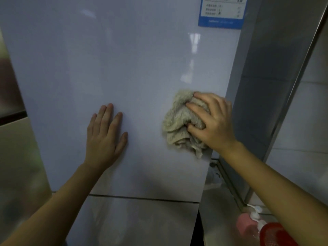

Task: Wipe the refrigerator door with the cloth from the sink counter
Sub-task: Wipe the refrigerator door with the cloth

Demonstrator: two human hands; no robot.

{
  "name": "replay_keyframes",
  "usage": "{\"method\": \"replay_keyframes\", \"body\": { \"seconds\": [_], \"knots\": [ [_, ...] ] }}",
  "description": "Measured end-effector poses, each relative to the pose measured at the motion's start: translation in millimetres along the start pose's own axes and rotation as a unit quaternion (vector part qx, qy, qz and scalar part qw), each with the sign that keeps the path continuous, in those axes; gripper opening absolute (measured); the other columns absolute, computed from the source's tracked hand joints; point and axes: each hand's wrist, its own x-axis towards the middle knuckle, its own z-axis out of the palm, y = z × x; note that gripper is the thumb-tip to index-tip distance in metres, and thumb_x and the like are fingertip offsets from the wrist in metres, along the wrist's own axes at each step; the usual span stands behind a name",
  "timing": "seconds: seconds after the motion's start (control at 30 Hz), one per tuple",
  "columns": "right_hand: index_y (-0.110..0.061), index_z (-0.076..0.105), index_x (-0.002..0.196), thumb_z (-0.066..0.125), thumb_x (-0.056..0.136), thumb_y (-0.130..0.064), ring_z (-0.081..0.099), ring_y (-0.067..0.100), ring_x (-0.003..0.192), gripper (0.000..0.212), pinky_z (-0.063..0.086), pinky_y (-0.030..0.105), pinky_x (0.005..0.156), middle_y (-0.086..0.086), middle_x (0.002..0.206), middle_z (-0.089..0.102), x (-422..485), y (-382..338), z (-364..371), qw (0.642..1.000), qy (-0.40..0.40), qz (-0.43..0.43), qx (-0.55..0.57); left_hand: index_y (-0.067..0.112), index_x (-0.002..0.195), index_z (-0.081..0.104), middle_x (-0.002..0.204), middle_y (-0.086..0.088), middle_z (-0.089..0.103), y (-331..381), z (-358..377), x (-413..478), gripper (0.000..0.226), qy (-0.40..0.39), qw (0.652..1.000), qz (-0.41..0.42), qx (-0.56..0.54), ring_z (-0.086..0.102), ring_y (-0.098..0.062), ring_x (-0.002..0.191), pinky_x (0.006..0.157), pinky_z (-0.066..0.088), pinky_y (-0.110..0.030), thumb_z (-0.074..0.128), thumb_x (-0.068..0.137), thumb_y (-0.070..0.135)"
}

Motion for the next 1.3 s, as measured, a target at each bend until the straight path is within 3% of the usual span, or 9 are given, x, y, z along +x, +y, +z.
{"method": "replay_keyframes", "body": {
  "seconds": [0.1, 0.3, 0.37, 0.47, 0.73, 0.9, 1.1, 1.3],
  "knots": [
    [-0.014, 0.071, 0.126, 0.074, 0.084, -0.036, 0.05, 0.033, 0.127, 0.048, 0.037, 0.048, 0.103, 0.013, 0.138, 0.062, 7, -15, 8, 1.0, 0.005, 0.006, 0.01, 0.005, 0.149, 0.041, 0.163, -0.021, 0.029, -1, -1, 0, 0.06, 0.0, 1.0, 0.001, 0.004, 0.025, -0.037, 0.153, 0.123, 0.023, -0.056, 0.051, 0.098, 0.036],
    [-0.017, 0.069, 0.129, 0.077, 0.084, -0.038, 0.053, 0.03, 0.126, 0.05, 0.039, 0.046, 0.102, 0.01, 0.138, 0.062, -66, -64, 49, 0.974, -0.099, -0.194, 0.057, 0.007, 0.15, 0.04, 0.163, -0.02, 0.029, 1, -3, 0, 0.06, 0.001, 1.0, -0.001, 0.009, 0.023, -0.035, 0.153, 0.124, 0.022, -0.054, 0.051, 0.099, 0.036],
    [-0.017, 0.071, 0.127, 0.078, 0.084, -0.037, 0.055, 0.029, 0.125, 0.048, 0.041, 0.045, 0.101, 0.008, 0.138, 0.064, -70, -68, 51, 0.966, -0.117, -0.222, 0.061, 0.007, 0.15, 0.041, 0.163, -0.02, 0.029, -1, -6, 0, 0.059, -0.007, 1.0, 0.006, 0.007, 0.024, -0.035, 0.153, 0.124, 0.022, -0.052, 0.052, 0.099, 0.035],
    [-0.016, 0.071, 0.127, 0.077, 0.086, -0.038, 0.054, 0.029, 0.125, 0.046, 0.04, 0.045, 0.101, 0.01, 0.135, 0.066, -47, -63, 46, 0.974, -0.089, -0.2, 0.059, 0.006, 0.148, 0.044, 0.162, -0.021, 0.031, -14, -15, -1, 0.056, -0.013, 1.0, 0.025, 0.001, 0.029, -0.035, 0.152, 0.123, 0.025, -0.052, 0.053, 0.099, 0.034],
    [-0.015, 0.072, 0.123, 0.07, 0.09, -0.033, 0.055, 0.033, 0.124, 0.038, 0.04, 0.048, 0.1, 0.01, 0.137, 0.064, 27, -98, 58, 0.996, -0.017, -0.069, 0.052, 0.003, 0.145, 0.047, 0.161, -0.021, 0.032, -97, -38, -29, 0.055, -0.017, 0.999, -0.04, 0.029, 0.033, -0.039, 0.149, 0.119, 0.03, -0.053, 0.053, 0.099, 0.033],
    [-0.015, 0.071, 0.125, 0.073, 0.085, -0.032, 0.056, 0.032, 0.123, 0.043, 0.042, 0.046, 0.101, 0.01, 0.137, 0.064, 13, -154, 94, 0.988, -0.07, -0.121, 0.07, 0.004, 0.145, 0.047, 0.161, -0.021, 0.032, -133, -38, -49, 0.055, -0.039, 0.998, -0.038, 0.029, 0.034, -0.039, 0.148, 0.117, 0.031, -0.05, 0.052, 0.1, 0.033],
    [-0.015, 0.073, 0.123, 0.064, 0.094, -0.033, 0.055, 0.03, 0.122, 0.035, 0.042, 0.044, 0.104, 0.012, 0.133, 0.067, 0, -176, 107, 0.966, -0.126, -0.206, 0.091, 0.004, 0.146, 0.046, 0.16, -0.023, 0.034, -151, -34, -55, 0.055, -0.031, 1.0, -0.003, -0.002, 0.035, -0.04, 0.148, 0.118, 0.031, -0.051, 0.052, 0.1, 0.033],
    [-0.013, 0.073, 0.124, 0.082, 0.082, -0.031, 0.055, 0.034, 0.125, 0.047, 0.041, 0.047, 0.101, 0.015, 0.137, 0.062, 49, -179, 98, 0.996, -0.058, -0.049, 0.047, 0.006, 0.147, 0.047, 0.16, -0.021, 0.035, -174, -33, -59, 0.055, -0.018, 1.0, -0.004, 0.004, 0.035, -0.038, 0.147, 0.117, 0.031, -0.048, 0.054, 0.1, 0.032]
  ]
}}
